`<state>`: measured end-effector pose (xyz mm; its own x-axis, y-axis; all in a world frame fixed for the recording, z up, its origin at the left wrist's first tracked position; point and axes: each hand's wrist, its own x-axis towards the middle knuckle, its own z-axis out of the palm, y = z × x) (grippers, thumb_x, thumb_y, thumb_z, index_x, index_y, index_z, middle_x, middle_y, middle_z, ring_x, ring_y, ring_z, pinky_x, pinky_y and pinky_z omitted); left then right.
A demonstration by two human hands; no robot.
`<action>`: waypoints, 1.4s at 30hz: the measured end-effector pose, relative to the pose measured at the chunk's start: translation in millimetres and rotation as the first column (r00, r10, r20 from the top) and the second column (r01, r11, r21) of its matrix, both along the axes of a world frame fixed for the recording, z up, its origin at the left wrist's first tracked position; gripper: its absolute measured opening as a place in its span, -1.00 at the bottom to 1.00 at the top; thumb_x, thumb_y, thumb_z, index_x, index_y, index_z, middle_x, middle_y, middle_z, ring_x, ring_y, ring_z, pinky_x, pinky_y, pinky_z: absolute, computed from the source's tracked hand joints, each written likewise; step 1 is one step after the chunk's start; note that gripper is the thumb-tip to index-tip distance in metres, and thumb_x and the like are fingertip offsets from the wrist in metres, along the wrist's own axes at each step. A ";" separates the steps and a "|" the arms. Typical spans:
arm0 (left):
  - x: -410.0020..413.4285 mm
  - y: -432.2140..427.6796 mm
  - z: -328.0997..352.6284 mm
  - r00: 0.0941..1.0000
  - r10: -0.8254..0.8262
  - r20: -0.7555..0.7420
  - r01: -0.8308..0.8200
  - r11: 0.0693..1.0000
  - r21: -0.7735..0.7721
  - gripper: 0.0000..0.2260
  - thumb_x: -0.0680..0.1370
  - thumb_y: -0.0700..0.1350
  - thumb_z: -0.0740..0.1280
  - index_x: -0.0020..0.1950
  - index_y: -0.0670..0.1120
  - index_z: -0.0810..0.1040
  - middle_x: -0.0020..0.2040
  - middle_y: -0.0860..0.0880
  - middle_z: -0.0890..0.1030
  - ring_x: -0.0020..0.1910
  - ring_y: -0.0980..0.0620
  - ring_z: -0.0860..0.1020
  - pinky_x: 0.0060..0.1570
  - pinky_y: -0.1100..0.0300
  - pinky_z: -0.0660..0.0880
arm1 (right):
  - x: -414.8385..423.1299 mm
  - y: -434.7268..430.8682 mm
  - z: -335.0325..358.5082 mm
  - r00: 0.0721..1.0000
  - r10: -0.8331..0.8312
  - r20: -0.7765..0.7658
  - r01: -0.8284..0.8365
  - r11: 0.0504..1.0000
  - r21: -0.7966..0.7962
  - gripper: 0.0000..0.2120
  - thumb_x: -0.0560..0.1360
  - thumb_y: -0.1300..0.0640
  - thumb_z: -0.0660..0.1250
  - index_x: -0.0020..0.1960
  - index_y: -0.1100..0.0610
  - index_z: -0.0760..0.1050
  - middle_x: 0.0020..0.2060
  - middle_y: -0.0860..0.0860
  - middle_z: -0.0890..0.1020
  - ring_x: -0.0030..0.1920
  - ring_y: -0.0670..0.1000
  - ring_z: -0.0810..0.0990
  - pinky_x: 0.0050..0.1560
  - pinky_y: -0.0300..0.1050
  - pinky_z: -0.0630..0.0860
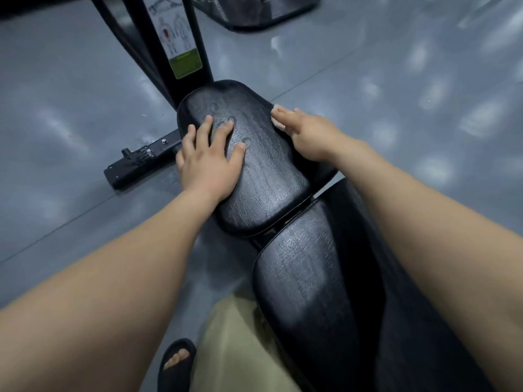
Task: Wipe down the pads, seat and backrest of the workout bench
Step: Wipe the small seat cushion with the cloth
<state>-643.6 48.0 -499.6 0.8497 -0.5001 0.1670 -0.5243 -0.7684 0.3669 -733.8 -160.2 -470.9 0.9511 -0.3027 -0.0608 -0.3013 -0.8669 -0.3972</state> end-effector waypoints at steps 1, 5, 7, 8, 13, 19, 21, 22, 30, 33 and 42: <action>-1.8 -1.0 -1.6 1.000 0.005 0.005 -0.005 1.000 -0.018 -0.52 0.59 0.33 0.09 0.51 0.30 0.24 0.63 0.09 0.10 0.60 -0.05 0.00 0.50 -0.19 0.02 | 6.1 1.7 1.2 1.000 0.001 -0.006 -0.001 1.000 0.000 -0.46 0.68 0.22 0.02 0.61 -0.13 0.14 0.58 -0.24 0.12 0.61 0.00 0.09 0.51 -0.22 0.02; -0.9 -1.5 -5.7 1.000 0.020 0.019 -0.018 0.997 -0.079 -0.54 0.59 0.31 0.12 0.49 0.27 0.28 0.62 0.11 0.12 0.60 -0.03 0.00 0.50 -0.17 0.02 | 35.3 8.2 7.0 1.000 0.017 0.013 -0.017 0.999 0.029 -0.42 0.66 0.26 0.02 0.62 -0.13 0.13 0.59 -0.25 0.10 0.60 -0.05 0.10 0.49 -0.26 0.01; 0.1 -1.6 -7.0 0.999 0.023 0.028 -0.020 0.994 -0.106 -0.55 0.59 0.29 0.14 0.48 0.26 0.31 0.61 0.12 0.14 0.60 -0.02 0.01 0.51 -0.17 0.04 | 47.4 9.5 7.6 0.999 0.017 0.029 -0.019 0.998 0.067 -0.44 0.67 0.25 0.02 0.62 -0.12 0.14 0.59 -0.22 0.11 0.60 -0.04 0.10 0.52 -0.26 -0.02; 0.4 -1.8 -7.4 0.999 0.024 0.027 -0.020 0.993 -0.120 -0.56 0.59 0.28 0.15 0.47 0.26 0.31 0.61 0.12 0.15 0.60 -0.02 0.01 0.52 -0.16 0.05 | 51.7 9.6 6.9 0.999 0.018 0.040 -0.021 0.997 0.079 -0.46 0.68 0.23 0.01 0.62 -0.11 0.14 0.59 -0.21 0.11 0.60 -0.04 0.10 0.54 -0.25 -0.03; 3.1 0.5 -12.0 0.999 0.027 0.037 -0.019 0.981 -0.195 -0.55 0.60 0.21 0.19 0.48 0.16 0.34 0.59 0.10 0.18 0.59 -0.01 0.04 0.53 -0.12 0.05 | 41.9 18.0 1.4 0.987 0.099 0.127 -0.102 0.995 0.017 -0.45 0.65 0.25 0.03 0.60 -0.07 0.20 0.60 -0.15 0.12 0.60 -0.02 0.10 0.51 -0.33 -0.13; 4.6 0.6 -13.9 0.997 0.071 -0.003 -0.069 0.955 -0.290 -0.41 0.55 0.18 0.27 0.53 -0.01 0.28 0.59 0.01 0.18 0.57 -0.03 0.12 0.54 -0.10 0.10 | 23.7 20.6 -9.3 0.946 0.293 0.138 -0.279 0.954 -0.113 -0.48 0.66 0.23 0.11 0.58 -0.04 0.26 0.59 -0.10 0.22 0.60 0.10 0.15 0.59 0.09 0.05; 4.3 -0.4 -13.1 0.998 0.070 -0.004 -0.068 0.952 -0.297 -0.40 0.54 0.18 0.27 0.53 -0.02 0.28 0.58 -0.01 0.19 0.56 -0.03 0.13 0.54 -0.08 0.10 | 32.4 17.1 -3.3 0.957 0.256 0.135 -0.250 0.966 -0.061 -0.49 0.66 0.27 0.12 0.58 -0.04 0.28 0.58 -0.10 0.21 0.60 0.05 0.11 0.60 -0.11 -0.05; 5.5 0.8 -13.3 0.997 0.073 -0.001 -0.070 0.954 -0.292 -0.40 0.54 0.17 0.27 0.53 -0.03 0.28 0.58 -0.01 0.19 0.56 -0.03 0.13 0.54 -0.08 0.10 | 42.8 16.4 -1.7 0.962 0.242 0.124 -0.239 0.970 -0.041 -0.48 0.67 0.28 0.11 0.58 -0.04 0.26 0.59 -0.11 0.20 0.60 0.02 0.09 0.56 -0.26 -0.10; 5.0 1.4 -13.2 0.998 0.065 -0.005 -0.063 0.946 -0.317 -0.38 0.51 0.16 0.22 0.53 -0.05 0.31 0.58 -0.03 0.21 0.57 -0.04 0.13 0.55 -0.05 0.08 | 107.9 10.6 9.2 0.985 0.143 0.094 -0.148 0.988 0.048 -0.49 0.69 0.24 0.06 0.61 -0.03 0.18 0.61 -0.06 0.12 0.61 0.01 0.06 0.48 -0.36 -0.09; 5.0 2.1 -12.9 0.998 0.064 -0.011 -0.064 0.933 -0.353 -0.41 0.50 0.12 0.22 0.51 -0.05 0.34 0.56 -0.04 0.25 0.56 -0.04 0.17 0.54 -0.03 0.11 | 91.6 22.4 7.2 0.976 0.175 0.128 -0.171 0.984 -0.043 -0.48 0.67 0.23 0.08 0.60 -0.04 0.22 0.61 -0.03 0.17 0.60 0.10 0.10 0.53 -0.22 -0.04; 3.4 3.7 -12.0 0.996 0.081 -0.041 -0.091 0.862 -0.499 -0.50 0.45 0.04 0.18 0.34 -0.15 0.43 0.41 -0.12 0.37 0.43 -0.08 0.30 0.48 0.01 0.22 | 54.6 34.6 -2.8 0.912 0.396 0.109 -0.380 0.914 -0.140 -0.42 0.57 0.17 0.01 0.56 -0.13 0.28 0.56 -0.13 0.27 0.59 0.07 0.17 0.55 0.23 0.09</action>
<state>-640.1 51.7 -511.6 0.8909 -0.2784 0.3589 -0.4540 -0.5215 0.7225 -679.1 -125.6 -473.7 0.9918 0.0948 0.0860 0.1166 -0.9461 -0.3020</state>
